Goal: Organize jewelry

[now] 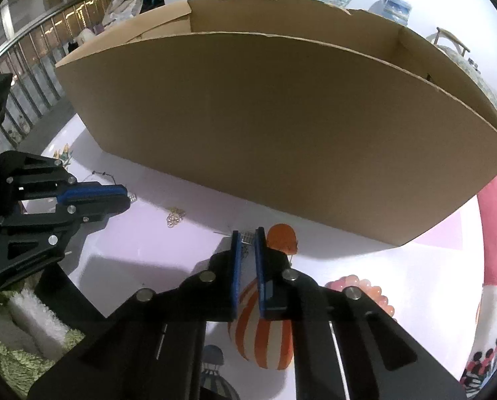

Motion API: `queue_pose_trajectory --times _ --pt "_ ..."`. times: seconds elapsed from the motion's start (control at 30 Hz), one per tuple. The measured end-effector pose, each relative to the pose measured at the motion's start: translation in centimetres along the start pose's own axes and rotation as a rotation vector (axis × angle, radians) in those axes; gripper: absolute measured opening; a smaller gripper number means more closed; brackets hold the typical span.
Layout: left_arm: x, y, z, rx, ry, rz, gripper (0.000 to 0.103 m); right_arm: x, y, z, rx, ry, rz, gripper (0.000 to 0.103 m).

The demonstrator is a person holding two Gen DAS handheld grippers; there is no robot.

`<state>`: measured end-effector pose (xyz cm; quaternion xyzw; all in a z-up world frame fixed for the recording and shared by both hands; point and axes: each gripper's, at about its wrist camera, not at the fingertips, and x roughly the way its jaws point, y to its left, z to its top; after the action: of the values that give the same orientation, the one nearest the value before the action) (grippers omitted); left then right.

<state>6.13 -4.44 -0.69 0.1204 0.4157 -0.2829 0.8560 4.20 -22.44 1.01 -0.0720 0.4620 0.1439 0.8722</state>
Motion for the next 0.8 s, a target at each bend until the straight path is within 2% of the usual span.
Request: queue_pose_trajectory --times 0.13,0.63,0.7,0.8 --pt "0.1 0.1 0.1 -0.002 -0.002 0.004 0.004 -0.1 0.0 -0.1 0.011 -0.010 0.009 0.003" --pt "-0.4 0.0 0.0 -0.013 -0.017 0.010 0.004 -2.7 -0.8 -0.8 0.071 -0.077 0.053 0.002" --pt "-0.4 0.0 -0.1 -0.012 -0.019 0.010 0.004 -2.5 -0.7 -0.7 0.068 -0.062 0.083 0.002" --pt "-0.5 -0.1 -0.2 -0.010 -0.022 0.012 0.004 -1.9 -0.7 -0.3 0.022 -0.051 0.069 0.012"
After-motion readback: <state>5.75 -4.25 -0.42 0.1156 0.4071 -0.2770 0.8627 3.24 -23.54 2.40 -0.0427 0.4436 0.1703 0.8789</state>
